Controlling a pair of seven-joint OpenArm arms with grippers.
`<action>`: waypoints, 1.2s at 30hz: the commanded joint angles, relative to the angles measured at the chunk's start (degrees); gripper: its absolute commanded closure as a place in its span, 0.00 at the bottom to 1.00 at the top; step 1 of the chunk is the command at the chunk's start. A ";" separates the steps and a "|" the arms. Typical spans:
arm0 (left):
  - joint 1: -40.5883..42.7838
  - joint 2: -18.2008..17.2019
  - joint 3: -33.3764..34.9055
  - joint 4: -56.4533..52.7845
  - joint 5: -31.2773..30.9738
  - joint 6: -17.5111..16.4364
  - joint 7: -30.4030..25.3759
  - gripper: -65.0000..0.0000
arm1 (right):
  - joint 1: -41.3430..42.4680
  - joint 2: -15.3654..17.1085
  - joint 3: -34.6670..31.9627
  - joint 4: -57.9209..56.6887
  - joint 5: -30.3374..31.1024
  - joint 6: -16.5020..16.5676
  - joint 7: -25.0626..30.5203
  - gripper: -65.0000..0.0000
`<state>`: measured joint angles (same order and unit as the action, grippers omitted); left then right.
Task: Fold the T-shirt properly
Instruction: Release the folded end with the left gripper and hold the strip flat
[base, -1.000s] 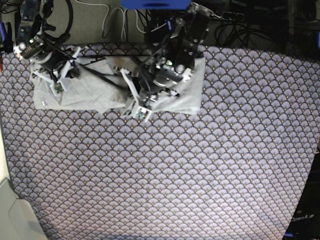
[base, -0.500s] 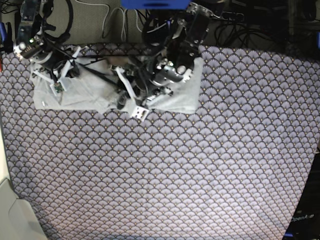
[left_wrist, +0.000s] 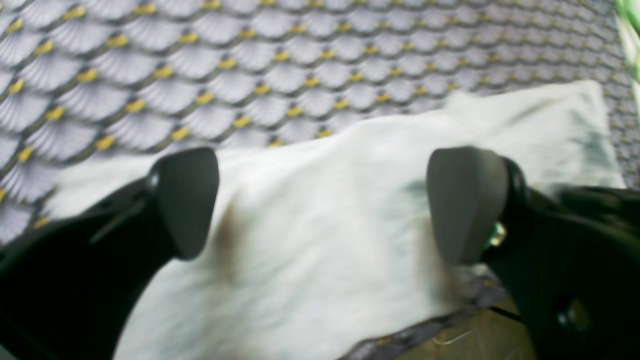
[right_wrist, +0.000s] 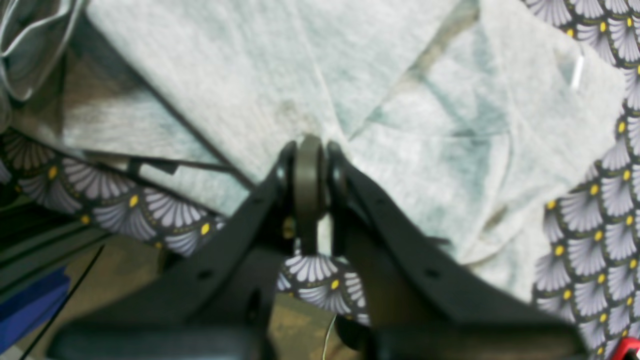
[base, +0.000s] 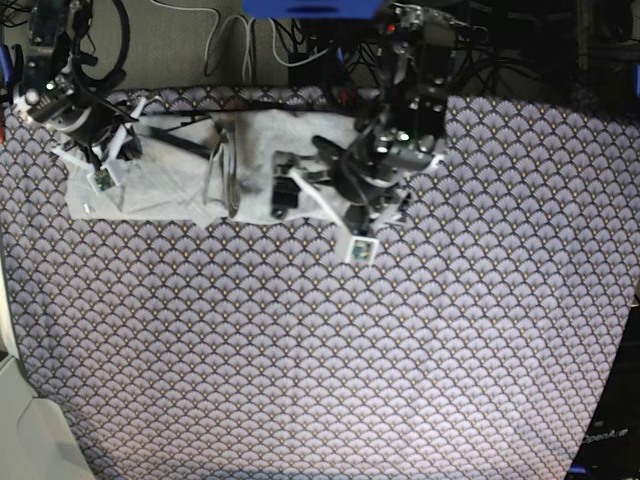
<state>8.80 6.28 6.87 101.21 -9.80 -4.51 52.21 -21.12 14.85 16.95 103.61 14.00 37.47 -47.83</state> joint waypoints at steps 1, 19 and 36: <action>0.48 -0.70 -0.94 0.29 -0.44 -0.19 -0.64 0.00 | 0.25 1.10 0.32 1.13 0.55 -0.16 0.93 0.94; 0.57 -5.45 -6.39 -3.58 -9.67 -0.19 -1.08 0.00 | 2.88 0.84 5.95 1.13 0.99 0.28 0.84 0.61; -0.23 -5.45 -6.39 -2.88 -9.76 -0.54 -0.64 0.00 | 13.34 3.92 13.34 -4.23 0.99 2.53 -6.80 0.48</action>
<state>8.99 0.62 0.36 97.14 -18.94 -4.71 52.25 -8.34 17.98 30.11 98.50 14.28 40.01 -55.70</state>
